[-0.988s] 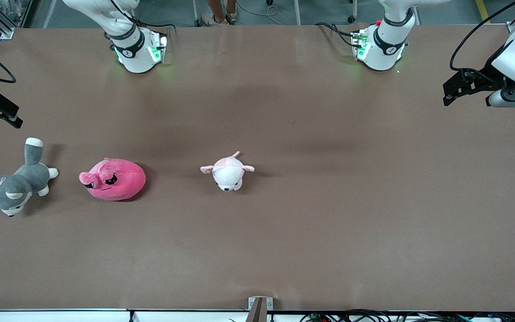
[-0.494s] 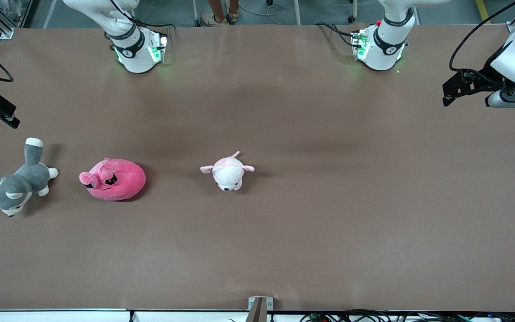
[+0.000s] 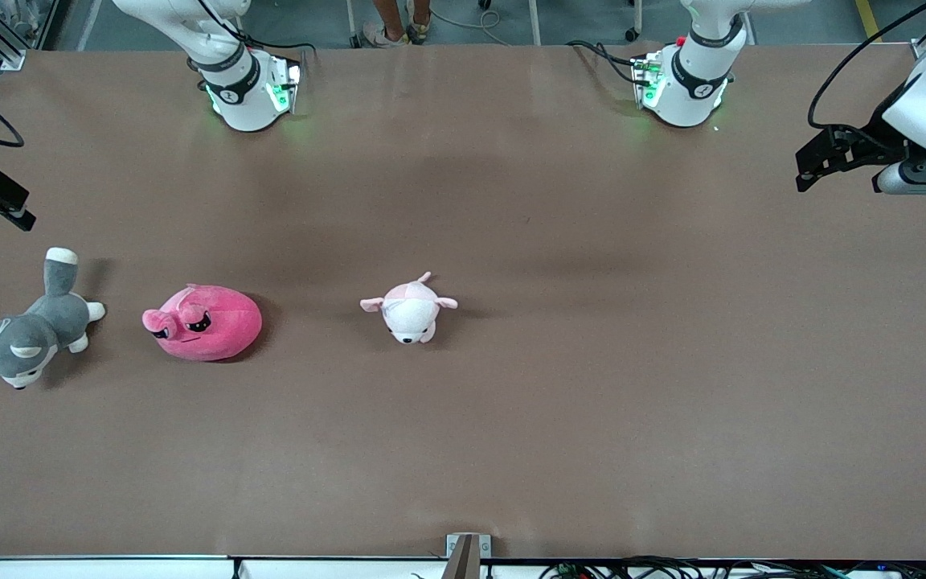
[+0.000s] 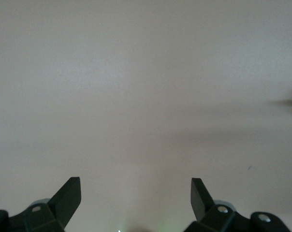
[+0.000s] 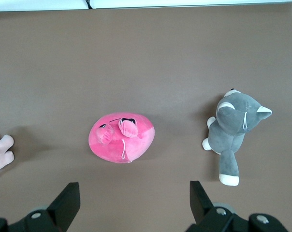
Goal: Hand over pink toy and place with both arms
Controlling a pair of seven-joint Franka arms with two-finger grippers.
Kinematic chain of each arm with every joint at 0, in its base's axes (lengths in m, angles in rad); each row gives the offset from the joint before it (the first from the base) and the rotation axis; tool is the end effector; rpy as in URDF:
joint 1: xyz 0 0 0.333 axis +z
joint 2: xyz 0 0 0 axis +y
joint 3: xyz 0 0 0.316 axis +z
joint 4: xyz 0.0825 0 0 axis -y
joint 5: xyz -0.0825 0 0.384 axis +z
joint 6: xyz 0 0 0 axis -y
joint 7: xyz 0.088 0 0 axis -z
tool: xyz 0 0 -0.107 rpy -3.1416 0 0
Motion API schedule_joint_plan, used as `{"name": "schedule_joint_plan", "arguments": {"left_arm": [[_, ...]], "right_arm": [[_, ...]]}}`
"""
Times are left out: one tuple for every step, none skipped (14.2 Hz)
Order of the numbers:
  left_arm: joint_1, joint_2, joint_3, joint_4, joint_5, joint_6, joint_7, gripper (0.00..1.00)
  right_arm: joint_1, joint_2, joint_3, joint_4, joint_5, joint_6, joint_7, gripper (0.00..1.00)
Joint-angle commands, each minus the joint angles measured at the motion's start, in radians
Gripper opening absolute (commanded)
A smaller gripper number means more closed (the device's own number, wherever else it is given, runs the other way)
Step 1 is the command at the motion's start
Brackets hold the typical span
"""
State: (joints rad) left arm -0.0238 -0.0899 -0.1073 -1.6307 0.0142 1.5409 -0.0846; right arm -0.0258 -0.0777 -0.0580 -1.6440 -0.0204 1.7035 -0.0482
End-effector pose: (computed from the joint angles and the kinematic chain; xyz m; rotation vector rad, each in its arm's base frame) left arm 0.5187 -0.0696 0.6419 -3.1171 0.0712 -0.0033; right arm 0.5410 -0.0487 0.6447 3.1091 -0.0535 0.2114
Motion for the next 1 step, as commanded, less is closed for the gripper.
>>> {"name": "schedule_joint_plan", "arguments": {"left_arm": [[0.01,0.012,0.001,0.029,-0.013,0.002,0.008,1.0]], "right_arm": [[0.01,-0.016,-0.005,-0.008,-0.006,0.001,-0.024,1.0]]}}
